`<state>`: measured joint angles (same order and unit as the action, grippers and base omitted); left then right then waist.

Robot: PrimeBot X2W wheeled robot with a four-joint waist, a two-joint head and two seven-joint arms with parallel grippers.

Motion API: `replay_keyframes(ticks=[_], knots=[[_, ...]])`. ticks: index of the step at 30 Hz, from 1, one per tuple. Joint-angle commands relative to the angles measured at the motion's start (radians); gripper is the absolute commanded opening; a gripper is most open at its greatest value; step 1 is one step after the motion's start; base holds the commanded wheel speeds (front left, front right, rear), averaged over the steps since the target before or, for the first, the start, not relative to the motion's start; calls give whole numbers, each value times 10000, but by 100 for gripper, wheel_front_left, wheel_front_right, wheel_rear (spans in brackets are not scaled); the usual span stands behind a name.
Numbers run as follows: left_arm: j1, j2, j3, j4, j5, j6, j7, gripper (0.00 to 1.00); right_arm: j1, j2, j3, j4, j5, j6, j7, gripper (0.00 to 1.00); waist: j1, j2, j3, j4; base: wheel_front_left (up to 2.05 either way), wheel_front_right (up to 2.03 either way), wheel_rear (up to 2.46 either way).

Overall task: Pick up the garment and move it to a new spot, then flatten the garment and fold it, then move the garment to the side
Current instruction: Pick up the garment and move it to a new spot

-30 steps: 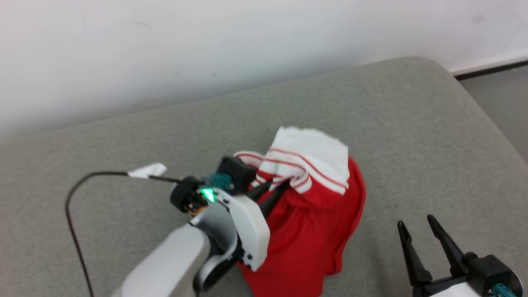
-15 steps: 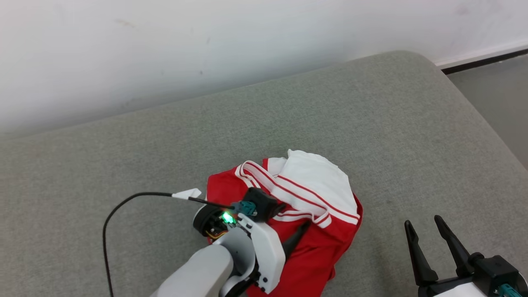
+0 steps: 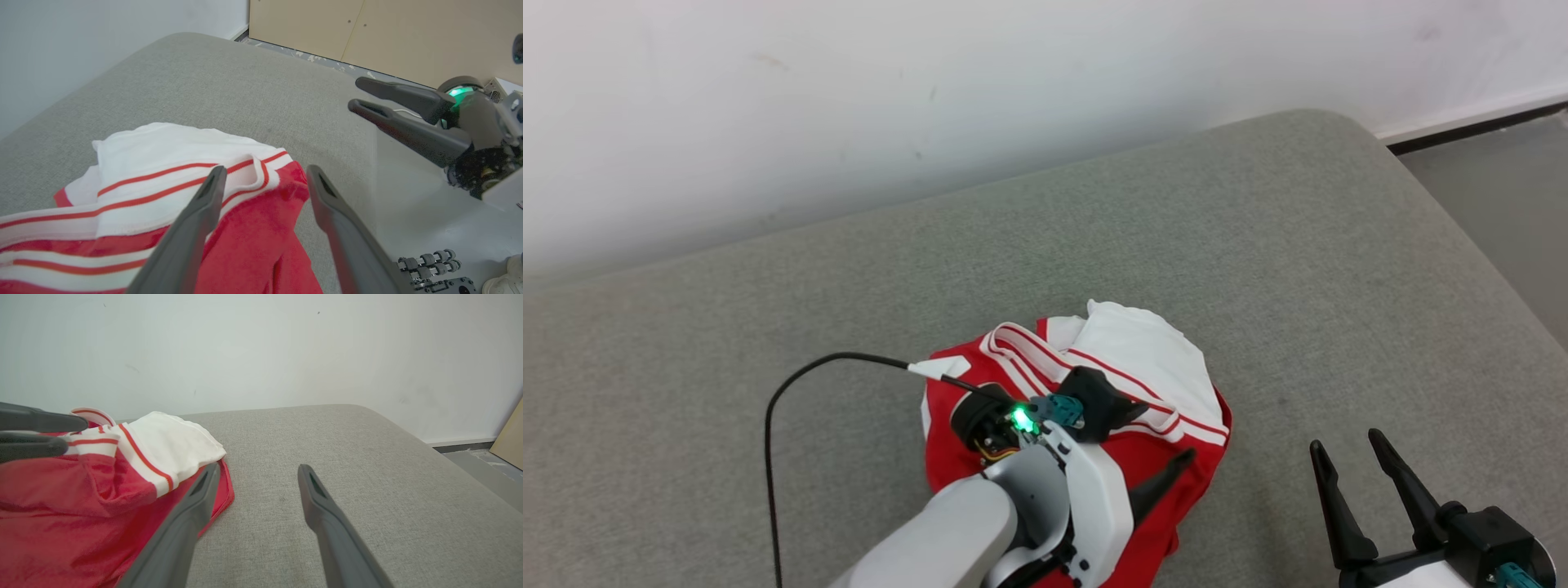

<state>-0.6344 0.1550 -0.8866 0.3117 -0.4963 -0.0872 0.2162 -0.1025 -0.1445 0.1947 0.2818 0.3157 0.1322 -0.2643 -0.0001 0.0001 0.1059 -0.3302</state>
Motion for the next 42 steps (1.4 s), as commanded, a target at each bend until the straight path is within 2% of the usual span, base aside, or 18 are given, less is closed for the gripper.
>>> replay_keyframes(ticks=[1, 12, 16, 17, 19, 20, 21, 23, 24, 25, 26, 31, 35, 39, 42], knots=[[81, 119, -15, 97, 14, 66, 77, 100, -131, 14, 9, -22, 106, -28, -2, 100, 1, -1, 122, -158, 0, 0, 0], [-220, 217, -430, 1232, 283, 32, 454, 100, -314, 166, 2, -32, 178, -28, -2, 100, 1, -1, 692, -685, 0, 0, 0], [-364, 155, -769, 1772, 469, -42, 567, 71, -381, 240, 28, -5, 179, -28, -2, 100, 1, -1, 789, -776, 0, 0, 0], [-379, 143, -856, 1923, 541, -52, 616, 51, -393, 257, 38, -2, 175, -28, -2, 100, 1, -1, 809, -793, 0, 0, 0], [-447, 149, -1062, 2231, 682, -88, 646, 36, -407, 286, 57, 18, 176, -28, -2, 100, 1, -1, 834, -827, 0, 0, 0], [-456, 141, -1142, 2366, 727, -96, 675, 30, -413, 297, 65, 24, 178, -28, -2, 100, 1, -1, 844, -841, 0, 0, 0], [-468, 133, -1232, 2491, 785, -121, 698, 29, -422, 304, 70, 28, 171, -28, -2, 100, 1, -1, 853, -852, 0, 0, 0], [-443, 115, -1420, 2708, 830, -173, 708, 33, -435, 319, 58, 28, 176, -28, -2, 100, 1, -1, 872, -858, 0, 0, 0], [-414, 97, -1498, 2804, 805, -202, 730, 29, -434, 328, 50, 23, 172, -28, -2, 100, 1, -1, 875, -859, 0, 0, 0], [-405, 92, -1572, 2884, 788, -235, 745, 8, -429, 335, 43, 18, 169, -28, -2, 100, 1, -1, 880, -860, 0, 0, 0], [-385, 54, -1630, 2938, 726, -252, 735, 0, -426, 332, 34, 18, 170, -28, -2, 100, 1, -1, 883, -855, 0, 0, 0], [-321, -170, -1608, 2895, 289, -328, 484, 0, -377, 336, -36, 27, 176, -28, -2, 100, 1, -1, 864, -787, 0, 0, 0], [-467, -337, -1093, 2301, -237, -294, 58, 0, -222, 307, -167, 43, 124, -28, -2, 100, 1, -1, 735, -610, 0, 0, 0], [-687, -178, -285, 1086, -754, -18, -401, 0, -89, 230, -316, 51, 43, -28, -2, 100, 1, -1, 468, -301, 0, 0, 0], [-909, 249, 429, -92, -1054, 274, -563, 0, 95, 135, -326, 51, 19, -28, -2, 100, 1, -1, 211, 15, 0, 0, 0]])
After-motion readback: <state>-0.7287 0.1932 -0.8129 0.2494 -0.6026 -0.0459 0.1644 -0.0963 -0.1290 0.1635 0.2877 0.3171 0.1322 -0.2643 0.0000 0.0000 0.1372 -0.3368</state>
